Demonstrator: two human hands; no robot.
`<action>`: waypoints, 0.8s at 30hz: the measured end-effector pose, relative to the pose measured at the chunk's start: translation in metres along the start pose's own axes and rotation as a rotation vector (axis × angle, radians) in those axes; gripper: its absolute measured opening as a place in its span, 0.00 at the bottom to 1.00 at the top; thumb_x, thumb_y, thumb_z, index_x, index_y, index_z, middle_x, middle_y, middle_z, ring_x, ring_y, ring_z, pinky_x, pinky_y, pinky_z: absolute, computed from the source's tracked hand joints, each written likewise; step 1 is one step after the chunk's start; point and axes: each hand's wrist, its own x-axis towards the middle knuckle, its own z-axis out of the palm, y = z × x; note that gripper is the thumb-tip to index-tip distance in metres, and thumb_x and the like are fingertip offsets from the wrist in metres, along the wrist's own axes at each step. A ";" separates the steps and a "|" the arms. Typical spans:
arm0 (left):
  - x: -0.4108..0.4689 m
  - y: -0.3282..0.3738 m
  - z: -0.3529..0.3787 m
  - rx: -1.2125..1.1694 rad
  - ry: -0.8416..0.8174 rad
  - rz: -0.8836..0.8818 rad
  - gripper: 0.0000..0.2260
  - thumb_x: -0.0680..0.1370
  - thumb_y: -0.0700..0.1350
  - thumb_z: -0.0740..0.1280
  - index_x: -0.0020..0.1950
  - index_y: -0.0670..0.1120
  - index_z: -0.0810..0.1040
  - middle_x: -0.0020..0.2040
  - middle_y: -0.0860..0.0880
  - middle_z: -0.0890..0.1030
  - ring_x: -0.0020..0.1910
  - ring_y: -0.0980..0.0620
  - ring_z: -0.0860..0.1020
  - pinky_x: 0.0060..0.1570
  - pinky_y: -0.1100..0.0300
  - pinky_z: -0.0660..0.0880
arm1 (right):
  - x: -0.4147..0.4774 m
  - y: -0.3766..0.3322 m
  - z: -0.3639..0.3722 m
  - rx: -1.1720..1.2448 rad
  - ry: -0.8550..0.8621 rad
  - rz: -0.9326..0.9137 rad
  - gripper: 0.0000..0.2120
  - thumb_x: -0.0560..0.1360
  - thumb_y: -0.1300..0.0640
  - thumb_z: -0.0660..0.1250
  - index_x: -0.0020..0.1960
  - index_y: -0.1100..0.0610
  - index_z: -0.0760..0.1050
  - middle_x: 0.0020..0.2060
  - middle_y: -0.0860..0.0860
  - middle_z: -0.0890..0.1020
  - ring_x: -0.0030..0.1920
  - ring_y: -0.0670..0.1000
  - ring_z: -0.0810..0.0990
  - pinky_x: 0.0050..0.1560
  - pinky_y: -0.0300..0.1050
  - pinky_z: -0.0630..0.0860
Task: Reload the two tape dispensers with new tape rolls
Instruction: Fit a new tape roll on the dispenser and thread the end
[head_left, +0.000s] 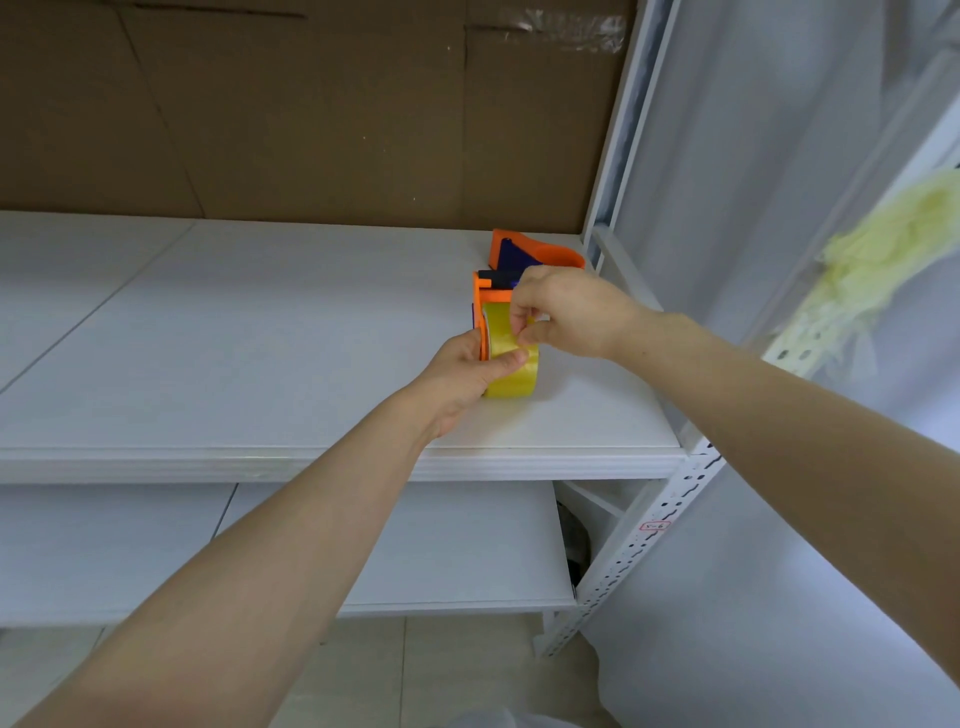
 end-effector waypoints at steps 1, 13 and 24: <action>0.000 0.000 0.000 -0.003 -0.002 -0.002 0.15 0.77 0.39 0.66 0.64 0.45 0.74 0.54 0.48 0.80 0.52 0.52 0.79 0.57 0.57 0.74 | -0.001 0.000 0.002 -0.013 0.029 -0.013 0.06 0.75 0.61 0.64 0.51 0.59 0.76 0.49 0.54 0.77 0.50 0.52 0.75 0.49 0.48 0.73; -0.001 0.001 -0.001 -0.016 -0.004 -0.008 0.14 0.76 0.39 0.67 0.62 0.46 0.74 0.54 0.48 0.80 0.52 0.52 0.78 0.57 0.58 0.74 | -0.004 0.001 0.007 -0.142 0.086 -0.130 0.08 0.77 0.59 0.62 0.51 0.60 0.77 0.50 0.55 0.78 0.52 0.54 0.76 0.48 0.48 0.73; -0.004 -0.008 0.002 -0.005 -0.010 0.089 0.15 0.75 0.37 0.68 0.61 0.44 0.74 0.48 0.50 0.82 0.48 0.55 0.81 0.50 0.64 0.77 | 0.005 0.000 0.015 -0.297 0.118 -0.064 0.11 0.75 0.64 0.62 0.57 0.61 0.72 0.52 0.56 0.78 0.50 0.56 0.79 0.48 0.53 0.78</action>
